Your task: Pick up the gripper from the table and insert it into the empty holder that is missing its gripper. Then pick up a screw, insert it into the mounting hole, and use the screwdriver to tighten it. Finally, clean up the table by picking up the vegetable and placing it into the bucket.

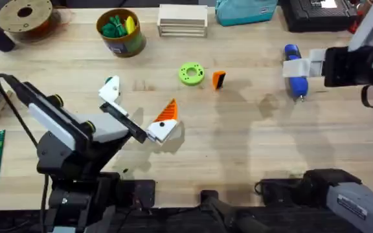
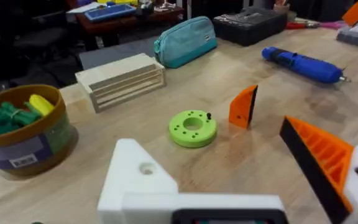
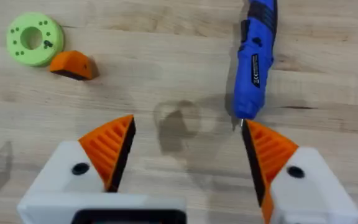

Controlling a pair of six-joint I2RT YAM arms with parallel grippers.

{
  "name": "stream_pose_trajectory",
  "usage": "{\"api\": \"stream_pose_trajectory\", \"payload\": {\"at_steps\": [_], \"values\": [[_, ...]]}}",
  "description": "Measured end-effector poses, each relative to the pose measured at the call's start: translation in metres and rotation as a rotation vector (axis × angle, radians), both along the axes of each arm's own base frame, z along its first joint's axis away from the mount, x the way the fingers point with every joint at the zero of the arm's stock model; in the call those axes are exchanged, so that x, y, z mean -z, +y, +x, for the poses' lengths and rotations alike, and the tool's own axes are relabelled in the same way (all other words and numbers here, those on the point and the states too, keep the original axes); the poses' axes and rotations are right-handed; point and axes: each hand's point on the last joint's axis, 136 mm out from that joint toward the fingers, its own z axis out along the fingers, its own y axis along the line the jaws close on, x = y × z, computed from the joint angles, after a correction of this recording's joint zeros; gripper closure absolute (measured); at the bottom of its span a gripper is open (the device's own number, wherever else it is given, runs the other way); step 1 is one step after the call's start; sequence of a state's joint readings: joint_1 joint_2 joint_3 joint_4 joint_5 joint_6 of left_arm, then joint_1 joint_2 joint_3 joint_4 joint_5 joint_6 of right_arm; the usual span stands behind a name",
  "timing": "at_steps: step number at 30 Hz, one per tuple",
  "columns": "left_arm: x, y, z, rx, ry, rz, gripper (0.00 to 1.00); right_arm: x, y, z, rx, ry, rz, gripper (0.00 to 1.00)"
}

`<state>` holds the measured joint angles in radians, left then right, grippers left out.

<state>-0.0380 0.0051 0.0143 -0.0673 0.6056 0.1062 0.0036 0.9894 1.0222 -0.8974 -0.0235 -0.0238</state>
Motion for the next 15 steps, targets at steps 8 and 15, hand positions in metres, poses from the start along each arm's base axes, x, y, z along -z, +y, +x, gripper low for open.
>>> {"api": "stream_pose_trajectory", "payload": {"at_steps": [8, 15], "values": [[0.0002, -0.0006, -0.0004, 0.000, 0.061, -0.080, 0.014, 0.0001, 0.0000, 0.0000, 0.000, 0.000, 0.000, 0.011], [0.0004, -0.0060, -0.0047, 0.037, 0.093, -0.117, 0.014, 0.0001, 0.0000, 0.0000, 0.000, 0.000, 0.000, 0.010]]}}
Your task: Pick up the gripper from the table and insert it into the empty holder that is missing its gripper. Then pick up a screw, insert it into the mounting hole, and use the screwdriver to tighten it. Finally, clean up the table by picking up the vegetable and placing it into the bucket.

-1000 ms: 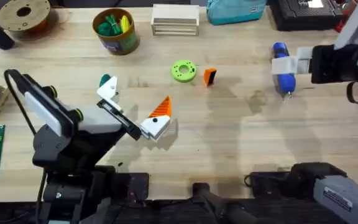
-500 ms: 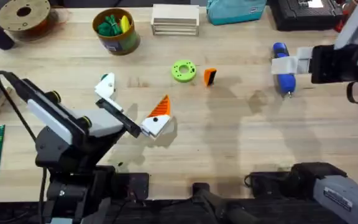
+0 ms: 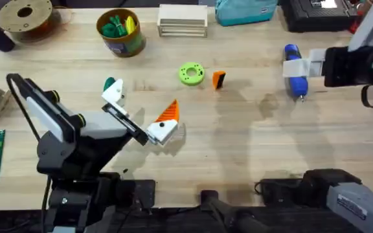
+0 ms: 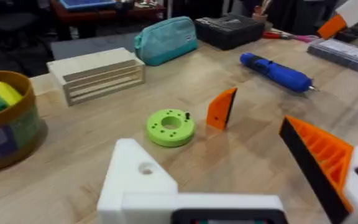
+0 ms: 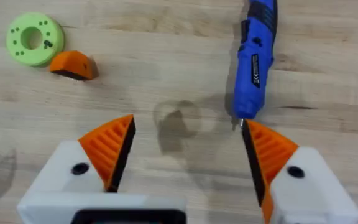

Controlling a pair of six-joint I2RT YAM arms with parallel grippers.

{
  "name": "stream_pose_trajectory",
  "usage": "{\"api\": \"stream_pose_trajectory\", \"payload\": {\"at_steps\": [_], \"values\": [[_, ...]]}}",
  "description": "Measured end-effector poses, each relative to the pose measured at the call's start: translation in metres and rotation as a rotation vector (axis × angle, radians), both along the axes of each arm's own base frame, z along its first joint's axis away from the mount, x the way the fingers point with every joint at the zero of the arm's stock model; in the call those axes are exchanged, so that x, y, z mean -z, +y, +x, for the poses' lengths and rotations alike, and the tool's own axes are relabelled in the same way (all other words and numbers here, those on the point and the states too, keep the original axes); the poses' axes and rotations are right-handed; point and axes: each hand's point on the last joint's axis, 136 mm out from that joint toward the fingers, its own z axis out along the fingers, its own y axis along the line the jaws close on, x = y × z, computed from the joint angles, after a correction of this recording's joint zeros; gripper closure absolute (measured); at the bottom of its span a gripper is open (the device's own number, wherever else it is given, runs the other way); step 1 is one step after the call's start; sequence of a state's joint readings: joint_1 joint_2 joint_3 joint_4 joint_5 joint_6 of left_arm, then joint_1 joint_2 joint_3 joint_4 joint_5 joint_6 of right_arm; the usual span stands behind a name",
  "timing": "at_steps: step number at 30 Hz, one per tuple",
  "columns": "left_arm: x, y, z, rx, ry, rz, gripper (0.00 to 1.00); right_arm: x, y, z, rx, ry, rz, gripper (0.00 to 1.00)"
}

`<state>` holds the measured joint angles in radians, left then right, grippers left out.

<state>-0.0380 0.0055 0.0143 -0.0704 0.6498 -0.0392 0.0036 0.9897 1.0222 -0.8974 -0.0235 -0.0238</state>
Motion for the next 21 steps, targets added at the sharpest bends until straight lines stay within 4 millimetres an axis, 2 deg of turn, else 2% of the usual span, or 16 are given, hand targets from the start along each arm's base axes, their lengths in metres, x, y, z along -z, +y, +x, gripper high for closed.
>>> {"api": "stream_pose_trajectory", "payload": {"at_steps": [13, 21], "values": [[0.002, -0.027, -0.028, 0.224, 0.024, -0.020, 0.014, 0.000, 0.000, 0.000, 0.000, 0.000, 0.000, 0.011], [0.002, -0.029, -0.031, 0.245, 0.026, -0.022, 0.014, 0.000, 0.000, 0.000, 0.000, 0.000, 0.000, 0.012]]}}
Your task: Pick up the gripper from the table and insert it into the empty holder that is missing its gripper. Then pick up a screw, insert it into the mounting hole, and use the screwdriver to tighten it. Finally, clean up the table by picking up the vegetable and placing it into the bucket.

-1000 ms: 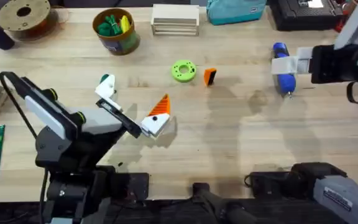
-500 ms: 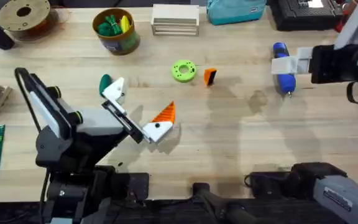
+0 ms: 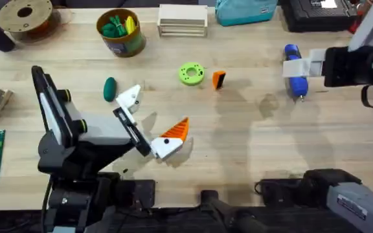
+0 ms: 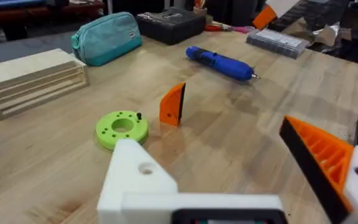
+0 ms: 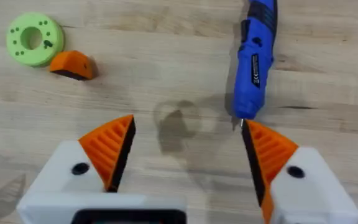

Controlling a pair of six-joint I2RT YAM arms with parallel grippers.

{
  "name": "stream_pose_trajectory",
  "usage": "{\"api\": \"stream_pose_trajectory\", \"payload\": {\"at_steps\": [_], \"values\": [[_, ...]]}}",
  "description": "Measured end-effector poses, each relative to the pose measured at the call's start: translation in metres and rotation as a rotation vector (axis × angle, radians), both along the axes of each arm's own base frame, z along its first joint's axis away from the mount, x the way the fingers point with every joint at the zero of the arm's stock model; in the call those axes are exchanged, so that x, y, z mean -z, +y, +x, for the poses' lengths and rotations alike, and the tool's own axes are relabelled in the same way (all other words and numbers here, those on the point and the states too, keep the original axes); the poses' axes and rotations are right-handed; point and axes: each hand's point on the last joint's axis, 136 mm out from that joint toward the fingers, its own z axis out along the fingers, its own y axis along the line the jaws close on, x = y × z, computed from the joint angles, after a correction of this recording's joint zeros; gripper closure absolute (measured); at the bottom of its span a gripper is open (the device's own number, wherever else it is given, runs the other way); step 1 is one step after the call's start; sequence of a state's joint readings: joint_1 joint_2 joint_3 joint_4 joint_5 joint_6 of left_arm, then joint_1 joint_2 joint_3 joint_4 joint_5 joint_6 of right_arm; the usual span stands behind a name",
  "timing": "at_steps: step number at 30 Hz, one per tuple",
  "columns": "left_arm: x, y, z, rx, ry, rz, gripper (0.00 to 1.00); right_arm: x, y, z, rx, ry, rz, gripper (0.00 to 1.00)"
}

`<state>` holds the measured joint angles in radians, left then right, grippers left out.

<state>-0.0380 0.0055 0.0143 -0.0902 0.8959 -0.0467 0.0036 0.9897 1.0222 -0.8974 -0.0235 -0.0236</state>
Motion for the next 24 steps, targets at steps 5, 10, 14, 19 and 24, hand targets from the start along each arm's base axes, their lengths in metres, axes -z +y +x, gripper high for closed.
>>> {"api": "stream_pose_trajectory", "payload": {"at_steps": [5, 10, 14, 19, 24], "values": [[0.0000, -0.0002, -0.0003, 0.002, 0.000, 0.000, 0.014, -0.0001, 0.0000, 0.0000, 0.000, 0.000, 0.000, 0.011], [0.0000, -0.0002, -0.0003, 0.002, 0.000, 0.000, 0.014, 0.0000, 0.0000, 0.0000, 0.000, 0.000, 0.000, 0.011], [0.0000, -0.0002, -0.0003, 0.002, 0.000, 0.000, 0.014, -0.0001, 0.0000, 0.0000, 0.000, 0.000, 0.000, 0.011], [0.0000, -0.0002, -0.0003, 0.002, 0.000, 0.000, 0.015, -0.0001, 0.0000, 0.0000, 0.000, 0.000, 0.000, 0.011], [0.0000, -0.0002, -0.0003, 0.002, 0.000, 0.000, 0.015, -0.0045, 0.0000, 0.0062, 0.000, -0.031, 0.000, 0.011]]}}
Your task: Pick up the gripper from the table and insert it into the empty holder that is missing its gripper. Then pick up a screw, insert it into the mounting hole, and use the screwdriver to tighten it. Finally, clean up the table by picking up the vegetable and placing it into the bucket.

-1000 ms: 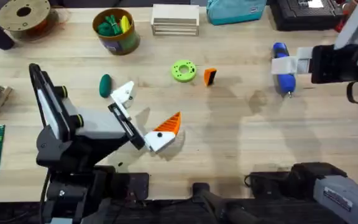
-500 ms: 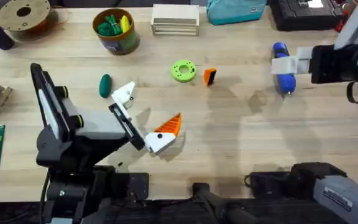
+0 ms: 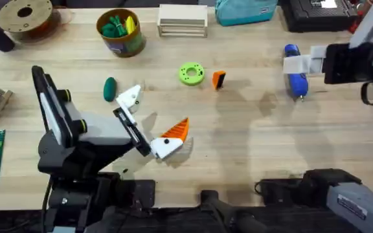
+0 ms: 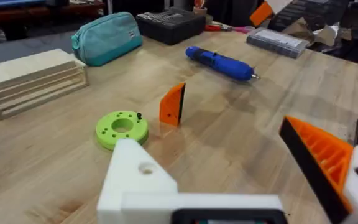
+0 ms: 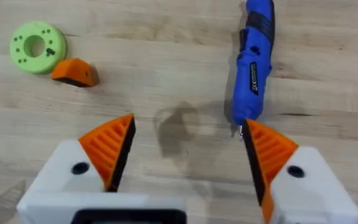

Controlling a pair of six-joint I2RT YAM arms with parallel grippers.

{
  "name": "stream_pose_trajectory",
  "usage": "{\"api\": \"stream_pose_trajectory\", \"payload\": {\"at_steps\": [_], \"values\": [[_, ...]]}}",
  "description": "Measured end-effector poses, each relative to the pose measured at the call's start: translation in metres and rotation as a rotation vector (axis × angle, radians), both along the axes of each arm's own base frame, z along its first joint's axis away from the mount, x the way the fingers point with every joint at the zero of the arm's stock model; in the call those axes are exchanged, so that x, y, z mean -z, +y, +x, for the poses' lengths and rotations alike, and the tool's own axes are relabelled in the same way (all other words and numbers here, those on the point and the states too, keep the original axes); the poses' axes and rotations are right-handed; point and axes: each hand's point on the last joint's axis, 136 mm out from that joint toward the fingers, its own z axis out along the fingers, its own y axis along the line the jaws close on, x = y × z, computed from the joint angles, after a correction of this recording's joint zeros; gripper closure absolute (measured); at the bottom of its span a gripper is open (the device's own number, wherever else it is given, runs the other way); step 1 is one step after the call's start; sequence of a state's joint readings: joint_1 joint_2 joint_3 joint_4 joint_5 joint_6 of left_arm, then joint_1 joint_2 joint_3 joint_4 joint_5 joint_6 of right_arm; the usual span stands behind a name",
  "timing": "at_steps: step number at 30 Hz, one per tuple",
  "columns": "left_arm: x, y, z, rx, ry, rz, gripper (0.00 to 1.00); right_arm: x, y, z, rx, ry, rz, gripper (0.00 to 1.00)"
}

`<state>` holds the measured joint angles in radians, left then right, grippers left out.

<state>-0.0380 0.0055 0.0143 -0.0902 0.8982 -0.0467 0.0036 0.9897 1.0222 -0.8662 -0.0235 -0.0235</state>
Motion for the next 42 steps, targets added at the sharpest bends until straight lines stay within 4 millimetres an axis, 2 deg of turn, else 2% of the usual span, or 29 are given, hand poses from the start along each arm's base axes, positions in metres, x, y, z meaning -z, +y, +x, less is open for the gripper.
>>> {"api": "stream_pose_trajectory", "payload": {"at_steps": [7, 14, 15, 16, 25, 32, 38, 40, 42], "values": [[0.000, 0.000, 0.000, 0.000, 0.000, 0.000, 0.016, 0.001, 0.001, -0.002, -0.004, 0.010, 0.006, 0.010], [0.000, 0.000, 0.000, 0.000, 0.000, 0.000, 0.015, 0.001, 0.016, -0.003, -0.029, 0.016, 0.049, 0.010], [0.000, 0.000, 0.000, 0.000, 0.000, 0.000, 0.015, 0.001, 0.020, -0.003, -0.036, 0.012, 0.056, 0.010], [0.000, 0.000, 0.000, 0.000, 0.000, 0.000, 0.015, 0.000, 0.034, -0.004, -0.060, 0.015, 0.079, 0.010], [0.000, 0.000, 0.000, 0.000, 0.000, 0.000, 0.015, 0.005, 0.085, 0.009, -0.127, 0.120, 0.089, 0.011], [0.000, 0.000, 0.000, 0.000, 0.000, 0.000, 0.013, 0.001, 0.119, 0.034, -0.155, 0.167, 0.014, 0.011], [0.000, 0.000, 0.000, 0.000, 0.000, 0.000, 0.015, 0.028, 0.146, 0.041, -0.219, 0.230, -0.043, 0.011], [0.000, 0.000, 0.000, 0.000, 0.000, 0.000, 0.015, 0.057, 0.170, 0.043, -0.315, 0.290, -0.062, 0.017], [0.000, 0.000, 0.000, 0.000, 0.000, 0.000, 0.015, 0.064, 0.174, 0.046, -0.322, 0.305, -0.058, 0.020]]}}
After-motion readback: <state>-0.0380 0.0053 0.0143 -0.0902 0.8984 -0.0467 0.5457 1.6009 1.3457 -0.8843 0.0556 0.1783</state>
